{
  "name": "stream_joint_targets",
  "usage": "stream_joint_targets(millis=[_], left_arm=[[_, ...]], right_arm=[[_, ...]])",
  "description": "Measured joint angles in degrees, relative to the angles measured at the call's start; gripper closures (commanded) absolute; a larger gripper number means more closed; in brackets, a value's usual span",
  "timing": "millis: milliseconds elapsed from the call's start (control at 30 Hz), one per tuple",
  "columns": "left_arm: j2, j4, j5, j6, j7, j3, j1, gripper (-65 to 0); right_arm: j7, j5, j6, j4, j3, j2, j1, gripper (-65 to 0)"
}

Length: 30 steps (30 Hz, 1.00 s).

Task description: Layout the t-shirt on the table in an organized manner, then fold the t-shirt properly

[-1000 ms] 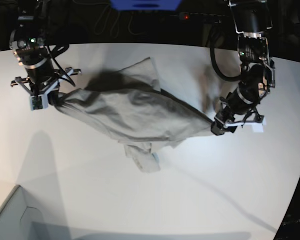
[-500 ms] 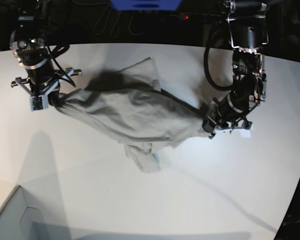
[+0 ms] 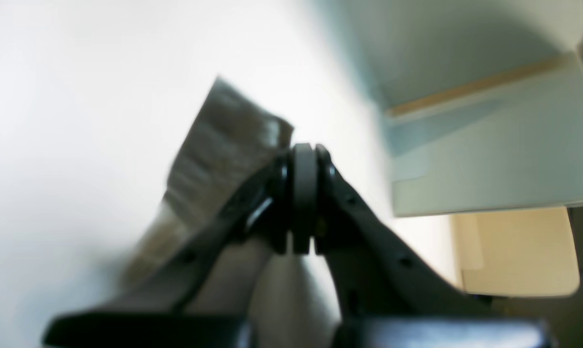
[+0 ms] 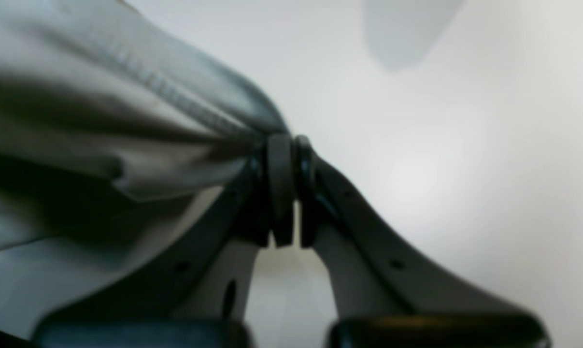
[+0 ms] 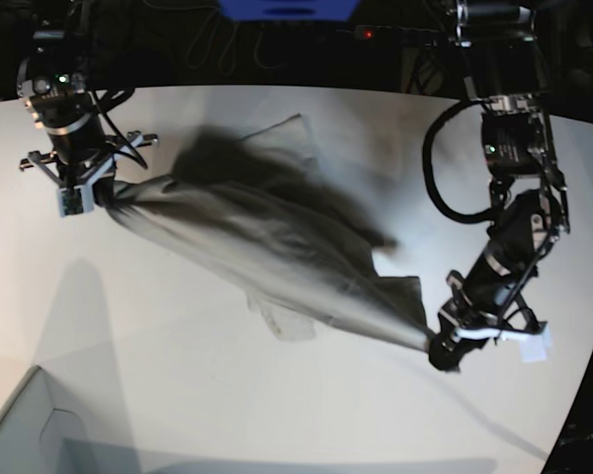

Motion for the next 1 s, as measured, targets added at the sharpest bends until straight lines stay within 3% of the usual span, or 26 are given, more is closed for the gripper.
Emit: stream_joint_targets(millis=[267, 367, 433, 633, 867, 933, 1000], left_arm=[[-0.48, 4.72, -0.07, -0.15, 0.83, 5.16, -14.45, -0.2], [-1.2, 0.11, 0.33, 0.04, -0.13, 10.56, -19.34, -0.2], [0.39, -5.66, 0.42, 0.24, -0.59, 14.23, -24.13, -0.2], [8.35, -25.59, 0.33, 0.17, -12.0, 22.95, -36.2, -0.2], [14.14, -49.94, -0.17, -0.59, -25.51, 33.68, -46.69, -1.0], [13.94, -56.5, -0.39, -0.57, -28.35, 37.09, -48.7, -5.3], [13.33, -60.63, -0.52, 0.02, -28.74, 40.19, -49.55, -14.6]], right_arm=[[1.07, 0.55, 0.02, 0.83, -0.37, -0.39, -1.75, 0.0], [1.27, 0.33, 0.02, 1.68, -0.31, -0.28, -2.05, 0.0], [0.61, 0.33, 0.04, 1.77, -0.11, -0.2, -2.51, 0.0], [0.66, 0.31, 0.04, 3.89, 1.95, -0.7, -1.88, 0.0], [0.02, 0.13, 0.02, 3.89, 7.91, -2.78, -0.96, 0.0], [-0.22, -0.02, 0.04, 3.82, 8.63, -2.58, -0.94, 0.0], [-0.42, -0.09, 0.04, 3.8, 9.62, -2.56, -0.52, 0.0]])
